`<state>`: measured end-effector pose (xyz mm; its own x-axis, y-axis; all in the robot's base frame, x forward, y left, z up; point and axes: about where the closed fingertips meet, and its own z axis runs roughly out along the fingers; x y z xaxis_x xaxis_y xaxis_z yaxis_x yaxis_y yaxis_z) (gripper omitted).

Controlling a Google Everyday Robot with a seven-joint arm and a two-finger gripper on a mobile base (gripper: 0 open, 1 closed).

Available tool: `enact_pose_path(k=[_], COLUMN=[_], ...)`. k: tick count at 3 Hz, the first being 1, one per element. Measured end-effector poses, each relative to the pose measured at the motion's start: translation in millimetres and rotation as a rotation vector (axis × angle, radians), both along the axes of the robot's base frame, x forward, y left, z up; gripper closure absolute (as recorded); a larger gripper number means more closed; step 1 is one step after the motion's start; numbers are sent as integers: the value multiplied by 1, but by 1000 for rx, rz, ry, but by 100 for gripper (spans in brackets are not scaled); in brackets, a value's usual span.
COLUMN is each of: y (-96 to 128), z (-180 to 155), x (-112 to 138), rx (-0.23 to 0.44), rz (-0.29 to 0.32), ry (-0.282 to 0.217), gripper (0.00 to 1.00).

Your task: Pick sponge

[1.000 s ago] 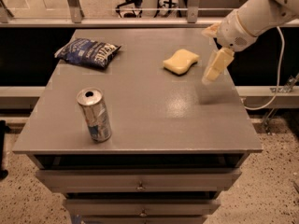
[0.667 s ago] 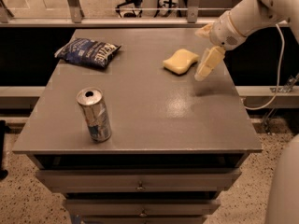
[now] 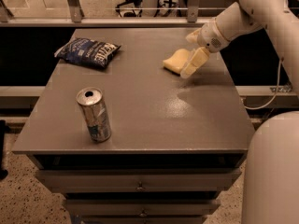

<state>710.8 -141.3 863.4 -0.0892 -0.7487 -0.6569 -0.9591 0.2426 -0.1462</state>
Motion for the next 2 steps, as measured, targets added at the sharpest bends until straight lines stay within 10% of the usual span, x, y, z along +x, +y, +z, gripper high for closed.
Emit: enact_pose_path(k=[2], y=[5], z=[-23], x=[28], rx=[18], rz=[-100], ry=[56], gripper=[13])
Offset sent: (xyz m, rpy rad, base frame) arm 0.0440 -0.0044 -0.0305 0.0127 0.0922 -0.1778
